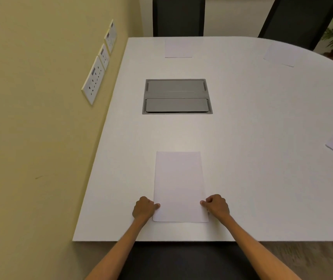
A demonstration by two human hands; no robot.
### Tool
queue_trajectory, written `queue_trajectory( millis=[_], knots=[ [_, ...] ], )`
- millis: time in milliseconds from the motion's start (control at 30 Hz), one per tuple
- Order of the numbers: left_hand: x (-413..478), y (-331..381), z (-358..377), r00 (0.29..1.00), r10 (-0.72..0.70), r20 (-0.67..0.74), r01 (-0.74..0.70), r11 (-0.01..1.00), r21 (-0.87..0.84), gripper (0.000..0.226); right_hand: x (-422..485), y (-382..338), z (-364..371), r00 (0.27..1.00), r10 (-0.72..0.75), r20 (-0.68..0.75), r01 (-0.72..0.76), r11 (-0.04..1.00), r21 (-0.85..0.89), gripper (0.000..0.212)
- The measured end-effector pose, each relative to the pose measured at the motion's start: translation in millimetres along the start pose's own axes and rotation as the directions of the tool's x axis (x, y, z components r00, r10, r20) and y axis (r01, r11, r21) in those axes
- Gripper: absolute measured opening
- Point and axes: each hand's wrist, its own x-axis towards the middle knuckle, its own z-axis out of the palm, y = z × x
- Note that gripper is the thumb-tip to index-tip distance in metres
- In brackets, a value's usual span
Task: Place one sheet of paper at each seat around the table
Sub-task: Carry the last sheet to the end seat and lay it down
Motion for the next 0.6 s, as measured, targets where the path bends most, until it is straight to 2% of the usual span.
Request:
queue_trajectory(
  millis=[100,367,467,600],
  knots=[
    [1.3,-1.7,1.2,1.000,0.015,-0.011,-0.015,0.997,0.072,0.048,0.9,0.1,1.4,1.000,0.003,-0.003,-0.003,1.000,0.007,0.019],
    [-1.1,-1.1,-0.8,0.999,0.026,-0.032,-0.022,0.993,0.119,0.051,0.9,1.8,3.5,0.999,-0.012,-0.049,0.011,1.000,-0.021,0.042],
    [-0.5,-1.2,-0.2,0.999,0.040,-0.033,-0.036,0.992,0.121,0.045,1.3,1.7,3.9,0.999,-0.006,-0.050,0.005,1.000,-0.016,0.044],
    [-1.0,-1.4,-0.9,0.998,0.048,-0.040,-0.043,0.990,0.132,0.049,1.3,1.2,3.8,0.998,-0.007,-0.056,0.006,1.000,-0.016,0.044]
  ],
)
